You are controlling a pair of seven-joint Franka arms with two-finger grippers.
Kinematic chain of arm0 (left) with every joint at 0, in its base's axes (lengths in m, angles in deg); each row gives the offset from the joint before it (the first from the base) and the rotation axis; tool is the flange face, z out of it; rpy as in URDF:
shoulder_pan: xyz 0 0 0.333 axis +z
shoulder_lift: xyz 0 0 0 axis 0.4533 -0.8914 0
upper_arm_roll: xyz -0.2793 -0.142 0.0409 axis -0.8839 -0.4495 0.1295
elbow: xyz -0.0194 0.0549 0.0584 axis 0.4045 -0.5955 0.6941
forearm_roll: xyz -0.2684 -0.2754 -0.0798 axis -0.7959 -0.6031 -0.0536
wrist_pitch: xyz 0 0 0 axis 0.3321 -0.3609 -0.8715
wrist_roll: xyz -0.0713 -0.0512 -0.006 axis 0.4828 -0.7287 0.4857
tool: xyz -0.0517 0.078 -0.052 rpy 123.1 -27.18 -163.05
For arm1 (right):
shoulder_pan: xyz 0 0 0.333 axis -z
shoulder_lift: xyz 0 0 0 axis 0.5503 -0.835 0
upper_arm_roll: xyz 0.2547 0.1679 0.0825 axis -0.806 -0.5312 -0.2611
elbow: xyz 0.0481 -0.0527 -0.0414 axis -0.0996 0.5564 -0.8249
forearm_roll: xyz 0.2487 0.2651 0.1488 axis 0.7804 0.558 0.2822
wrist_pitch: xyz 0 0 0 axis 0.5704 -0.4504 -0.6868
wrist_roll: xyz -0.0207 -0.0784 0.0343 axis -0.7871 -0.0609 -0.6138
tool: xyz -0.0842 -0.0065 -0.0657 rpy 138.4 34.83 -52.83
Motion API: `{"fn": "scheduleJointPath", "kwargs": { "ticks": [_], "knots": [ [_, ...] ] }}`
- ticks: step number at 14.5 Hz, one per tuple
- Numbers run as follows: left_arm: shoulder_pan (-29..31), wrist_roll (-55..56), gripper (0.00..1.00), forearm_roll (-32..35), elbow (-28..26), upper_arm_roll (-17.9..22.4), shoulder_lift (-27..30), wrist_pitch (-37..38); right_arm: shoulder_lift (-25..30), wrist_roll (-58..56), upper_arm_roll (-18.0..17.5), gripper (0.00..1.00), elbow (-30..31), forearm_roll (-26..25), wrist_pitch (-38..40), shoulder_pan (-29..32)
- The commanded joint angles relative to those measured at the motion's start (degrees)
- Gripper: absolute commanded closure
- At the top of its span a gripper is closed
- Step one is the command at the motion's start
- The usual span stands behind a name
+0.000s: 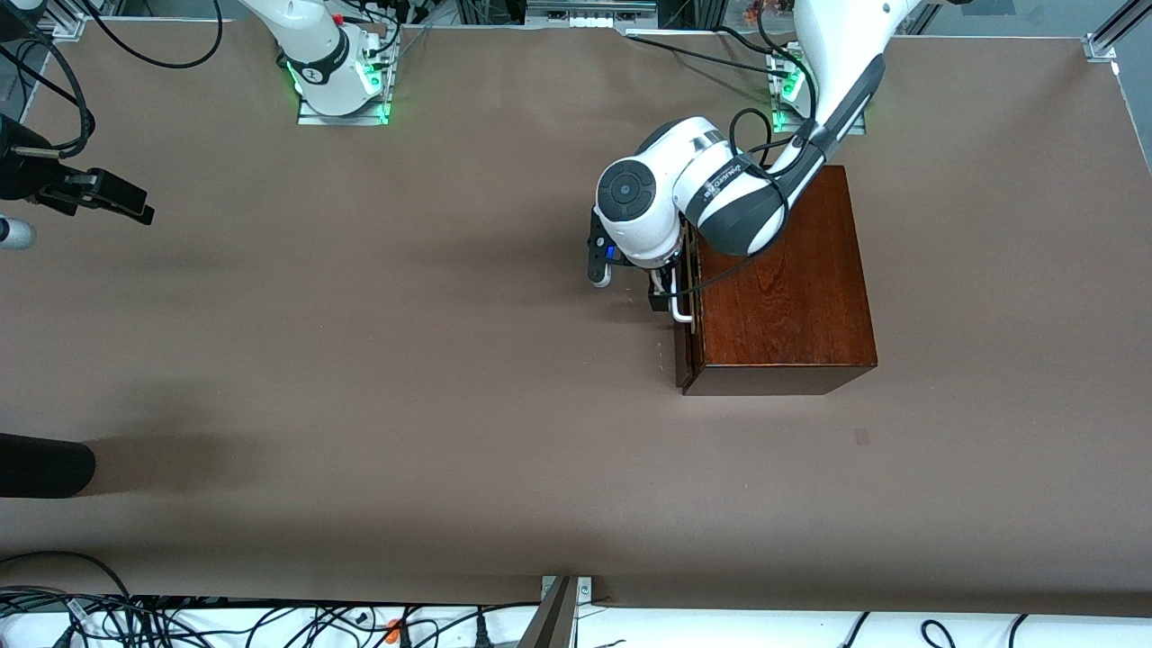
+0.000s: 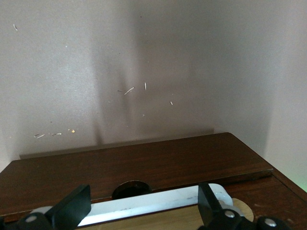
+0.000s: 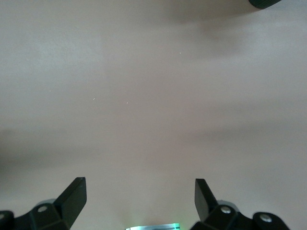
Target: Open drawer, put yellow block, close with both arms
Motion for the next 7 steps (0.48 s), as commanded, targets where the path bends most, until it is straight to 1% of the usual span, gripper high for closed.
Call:
{"fn": "scheduleJointPath", "kwargs": {
  "ticks": [1, 3, 4, 6, 7],
  "knots": [
    [0.90, 0.63, 0.00, 2.40, 0.59, 1.41, 0.79, 1.86, 0.10, -0.06, -0.49, 0.00, -0.55, 0.17, 0.30, 0.92],
    [0.72, 2.91, 0.00, 1.52, 1.03, 0.36, 2.19, 1.68, 0.36, -0.67, -0.49, 0.00, -0.55, 0.17, 0.74, 0.92],
    [1.24, 3.97, 0.00, -0.14, 2.16, -1.47, 3.24, 1.77, 0.36, -0.76, -0.49, 0.00, -0.55, 0.08, 0.92, 0.92],
    [1.77, 6.77, 0.00, -6.97, 4.71, -2.11, 5.44, 2.12, 0.45, -0.94, -0.66, 0.00, -0.55, 0.00, 0.92, 0.92],
    [2.90, 10.27, 0.00, -11.10, 5.76, -2.02, 6.75, 3.43, 0.45, -0.94, -0.75, 0.00, -0.55, -0.01, 1.01, 0.92]
  ]
}}
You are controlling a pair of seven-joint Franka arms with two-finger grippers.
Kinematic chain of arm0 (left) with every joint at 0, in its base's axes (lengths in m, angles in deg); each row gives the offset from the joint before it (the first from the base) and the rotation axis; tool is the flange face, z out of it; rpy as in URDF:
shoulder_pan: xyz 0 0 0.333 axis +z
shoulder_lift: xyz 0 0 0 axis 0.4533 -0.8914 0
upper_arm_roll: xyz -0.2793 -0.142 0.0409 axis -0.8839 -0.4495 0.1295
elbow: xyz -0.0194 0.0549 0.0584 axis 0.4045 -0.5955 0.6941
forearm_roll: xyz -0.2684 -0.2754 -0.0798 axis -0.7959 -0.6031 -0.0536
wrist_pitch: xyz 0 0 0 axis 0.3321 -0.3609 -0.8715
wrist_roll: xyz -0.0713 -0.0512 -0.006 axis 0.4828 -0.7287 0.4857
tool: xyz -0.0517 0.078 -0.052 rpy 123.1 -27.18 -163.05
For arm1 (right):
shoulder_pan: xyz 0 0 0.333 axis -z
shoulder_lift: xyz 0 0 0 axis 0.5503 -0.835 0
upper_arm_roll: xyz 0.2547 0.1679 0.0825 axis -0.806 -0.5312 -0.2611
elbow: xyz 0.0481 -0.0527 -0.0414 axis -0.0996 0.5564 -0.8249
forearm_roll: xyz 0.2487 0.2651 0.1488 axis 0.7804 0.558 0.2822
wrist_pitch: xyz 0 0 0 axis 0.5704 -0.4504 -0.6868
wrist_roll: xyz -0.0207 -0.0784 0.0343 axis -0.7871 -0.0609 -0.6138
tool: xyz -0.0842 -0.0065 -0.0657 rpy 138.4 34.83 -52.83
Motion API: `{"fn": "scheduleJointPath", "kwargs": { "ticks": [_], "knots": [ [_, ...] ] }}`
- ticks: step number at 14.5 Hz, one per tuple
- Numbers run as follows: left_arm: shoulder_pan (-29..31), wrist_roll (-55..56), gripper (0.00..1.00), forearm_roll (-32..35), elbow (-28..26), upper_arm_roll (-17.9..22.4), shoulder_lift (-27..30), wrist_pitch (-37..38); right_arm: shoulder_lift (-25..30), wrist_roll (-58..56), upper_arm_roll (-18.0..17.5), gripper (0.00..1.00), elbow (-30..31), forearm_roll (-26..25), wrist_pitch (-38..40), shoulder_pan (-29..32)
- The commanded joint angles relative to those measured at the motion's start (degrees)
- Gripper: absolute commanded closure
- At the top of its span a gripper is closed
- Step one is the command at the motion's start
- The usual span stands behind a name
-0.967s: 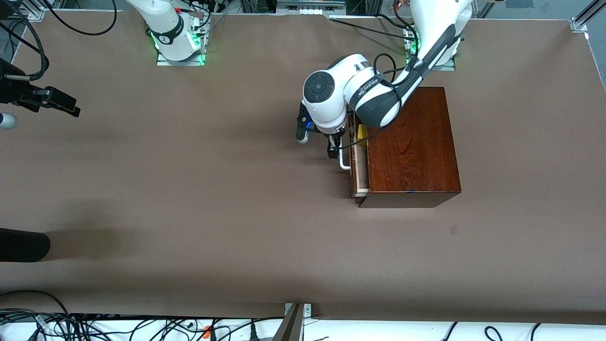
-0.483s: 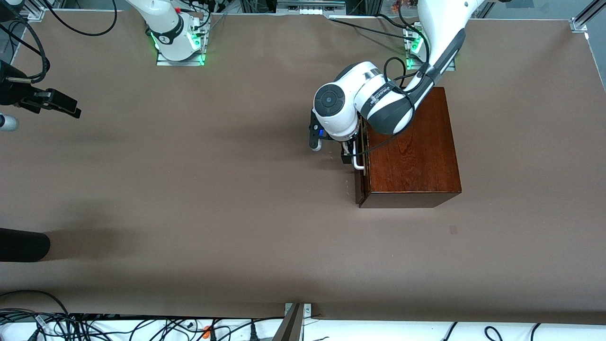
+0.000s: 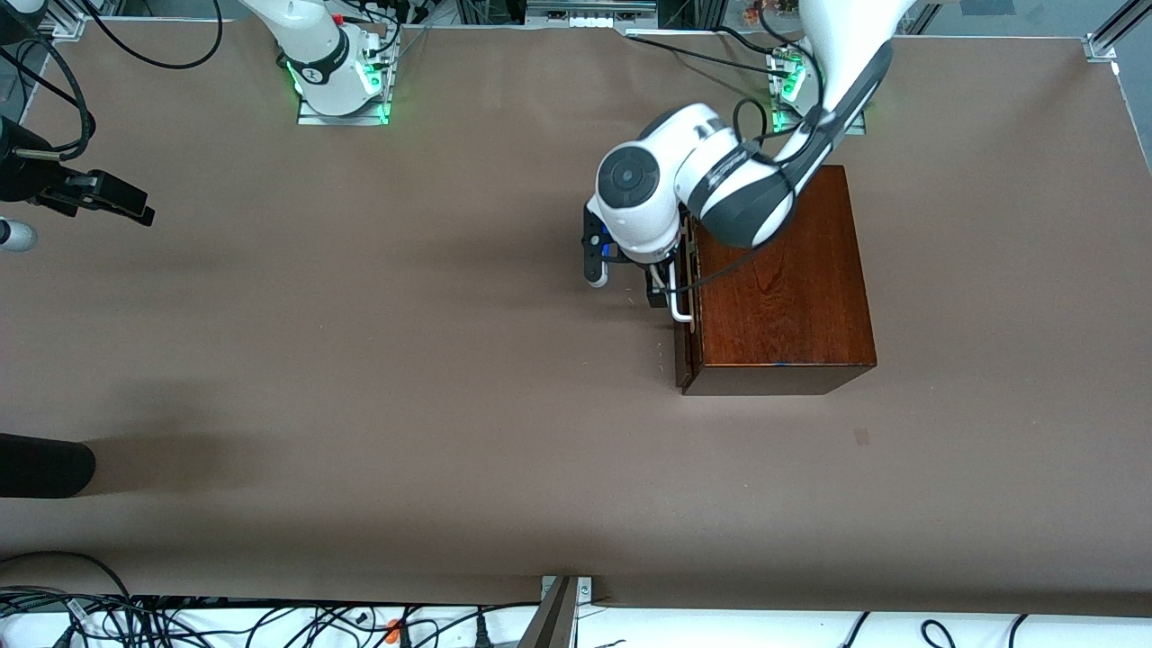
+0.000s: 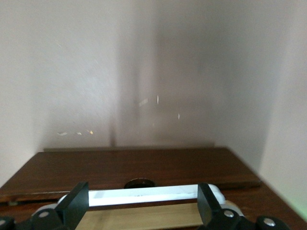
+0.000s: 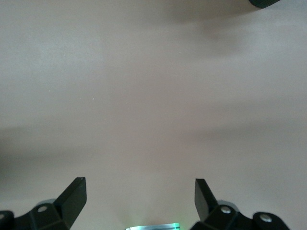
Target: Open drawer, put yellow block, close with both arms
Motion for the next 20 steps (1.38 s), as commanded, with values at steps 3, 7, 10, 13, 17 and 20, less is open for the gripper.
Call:
{"fn": "scheduleJointPath", "kwargs": {
  "ticks": [3, 7, 10, 13, 17, 20],
  "knots": [
    [5.42, 16.75, 0.00, -7.92, 2.97, -0.70, 7.18, 7.43, 0.53, -4.31, -0.67, 0.00, -0.54, 0.17, 0.96, 0.88],
    [13.40, 30.29, 0.00, -7.57, 2.98, -0.52, 12.02, 12.10, 0.71, -3.89, -0.67, 0.00, -0.54, 0.17, 0.96, 0.88],
    [21.05, 32.43, 0.00, -8.00, 3.41, -0.87, 13.25, 12.89, 0.62, -3.71, -1.02, 0.00, -0.54, 0.17, 0.87, 0.88],
    [25.54, 33.04, 0.00, -8.28, 5.17, -0.61, 15.27, 16.32, 0.62, -3.71, -1.02, 0.00, -0.54, 0.17, 0.70, 0.88],
    [29.78, 39.53, 0.00, -10.02, 5.18, 1.65, 18.77, 15.80, 0.71, -3.62, -1.02, 0.00, -0.54, 0.26, 0.35, 0.79],
    [17.79, 43.07, 0.00, -10.64, 1.59, 17.50, 23.69, 12.56, 0.71, -3.62, -1.02, 0.00, -0.54, 0.26, 0.17, 0.88]
  ]
}}
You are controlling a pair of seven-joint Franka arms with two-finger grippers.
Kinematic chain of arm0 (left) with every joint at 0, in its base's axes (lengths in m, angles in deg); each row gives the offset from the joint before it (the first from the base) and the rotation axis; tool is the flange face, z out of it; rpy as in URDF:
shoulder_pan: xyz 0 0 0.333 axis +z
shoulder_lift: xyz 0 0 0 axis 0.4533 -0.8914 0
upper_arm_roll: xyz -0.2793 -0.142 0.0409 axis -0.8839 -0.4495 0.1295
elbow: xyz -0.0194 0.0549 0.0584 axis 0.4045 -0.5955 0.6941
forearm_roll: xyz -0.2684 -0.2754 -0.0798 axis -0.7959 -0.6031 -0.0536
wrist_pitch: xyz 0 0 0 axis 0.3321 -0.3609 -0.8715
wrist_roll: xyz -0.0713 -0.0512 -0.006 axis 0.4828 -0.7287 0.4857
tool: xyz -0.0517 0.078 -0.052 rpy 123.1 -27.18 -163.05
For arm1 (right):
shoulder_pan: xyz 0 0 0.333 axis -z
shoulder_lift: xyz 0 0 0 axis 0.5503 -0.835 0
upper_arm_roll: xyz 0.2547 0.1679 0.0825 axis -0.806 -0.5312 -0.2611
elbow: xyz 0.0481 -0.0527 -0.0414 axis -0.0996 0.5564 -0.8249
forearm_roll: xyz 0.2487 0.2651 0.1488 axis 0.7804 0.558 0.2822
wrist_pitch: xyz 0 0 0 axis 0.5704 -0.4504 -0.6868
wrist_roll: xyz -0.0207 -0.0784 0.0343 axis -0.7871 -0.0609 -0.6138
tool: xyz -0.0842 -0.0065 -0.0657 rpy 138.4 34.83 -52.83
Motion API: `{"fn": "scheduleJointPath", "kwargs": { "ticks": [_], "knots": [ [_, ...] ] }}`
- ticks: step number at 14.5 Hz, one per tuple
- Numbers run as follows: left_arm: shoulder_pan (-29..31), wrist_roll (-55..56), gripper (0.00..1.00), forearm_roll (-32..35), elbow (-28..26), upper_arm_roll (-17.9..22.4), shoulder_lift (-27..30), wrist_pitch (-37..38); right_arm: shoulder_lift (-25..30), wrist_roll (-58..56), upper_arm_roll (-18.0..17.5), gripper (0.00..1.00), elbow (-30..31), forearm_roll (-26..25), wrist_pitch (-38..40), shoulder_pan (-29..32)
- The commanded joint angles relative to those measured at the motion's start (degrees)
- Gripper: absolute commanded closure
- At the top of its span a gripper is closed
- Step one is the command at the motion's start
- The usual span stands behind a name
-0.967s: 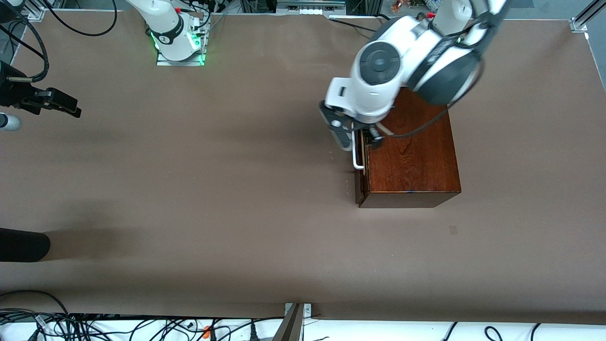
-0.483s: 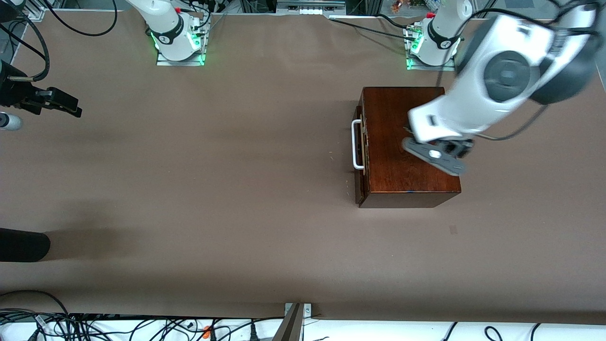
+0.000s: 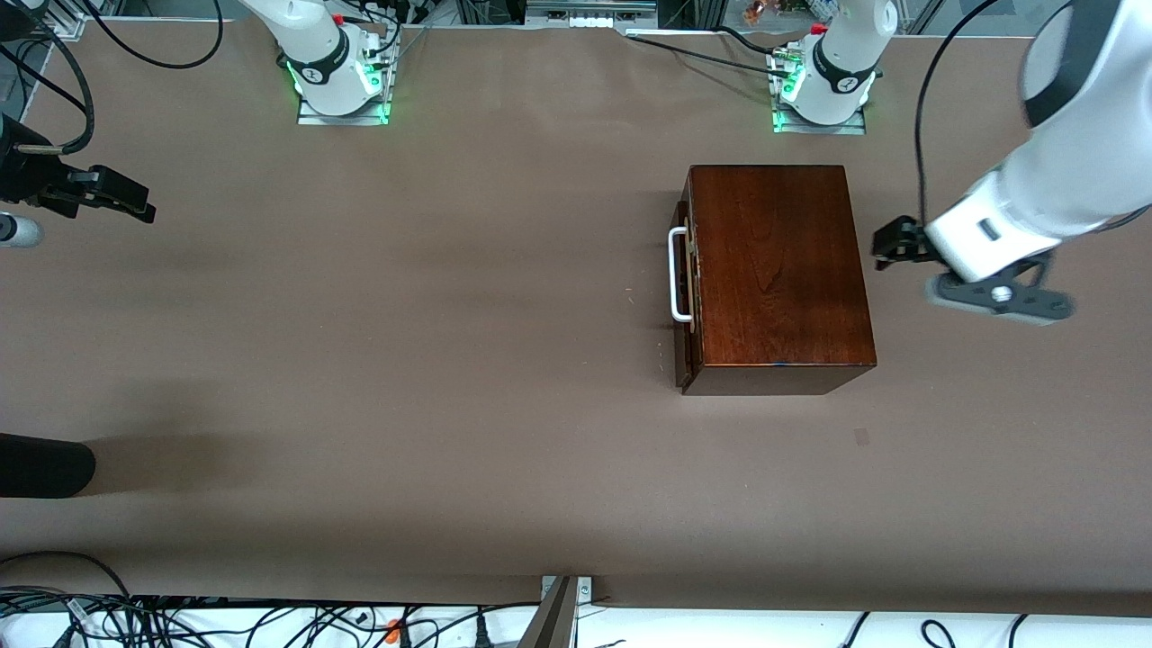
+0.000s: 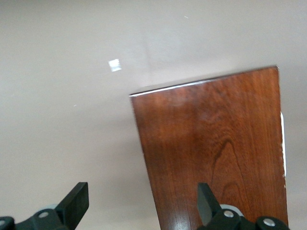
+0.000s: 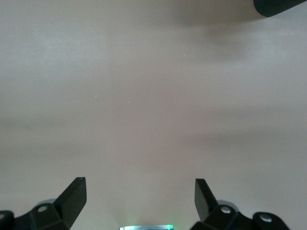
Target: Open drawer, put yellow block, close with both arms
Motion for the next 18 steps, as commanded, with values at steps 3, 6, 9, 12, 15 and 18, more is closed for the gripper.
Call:
{"fn": "scheduleJointPath", "kwargs": {
  "ticks": [3, 6, 9, 12, 15, 18],
  "knots": [
    [-12.77, 2.17, 0.00, -1.34, -9.68, 16.18, 10.23, -6.89, 0.57, -0.58, -0.63, 0.00, -0.37, 0.24, 0.22, 0.87],
    [-14.17, 2.61, 0.00, -3.60, -14.08, 19.17, 13.67, -11.30, 0.57, -0.67, -0.54, 0.00, -0.37, 0.24, 0.39, 0.87],
    [-13.82, 2.34, 0.00, -5.12, -14.09, 19.09, 12.89, -10.16, 0.57, -0.67, -0.63, 0.00, -0.37, 0.16, 0.74, 0.87],
    [-13.91, 2.43, 0.00, -5.12, -12.60, 18.74, 12.18, -6.81, 0.57, -0.67, -0.54, 0.00, -0.37, 0.15, 0.83, 0.87],
    [-14.09, 2.61, 0.00, -5.12, -11.80, 18.74, 11.83, -6.55, 0.57, -0.84, -0.63, 0.00, -0.37, 0.15, 0.92, 0.87],
    [-14.18, 2.61, 0.00, -5.12, -11.28, 18.74, 11.31, -6.55, 0.57, -0.76, -0.63, 0.00, -0.46, 0.15, 0.92, 0.87]
  ]
}}
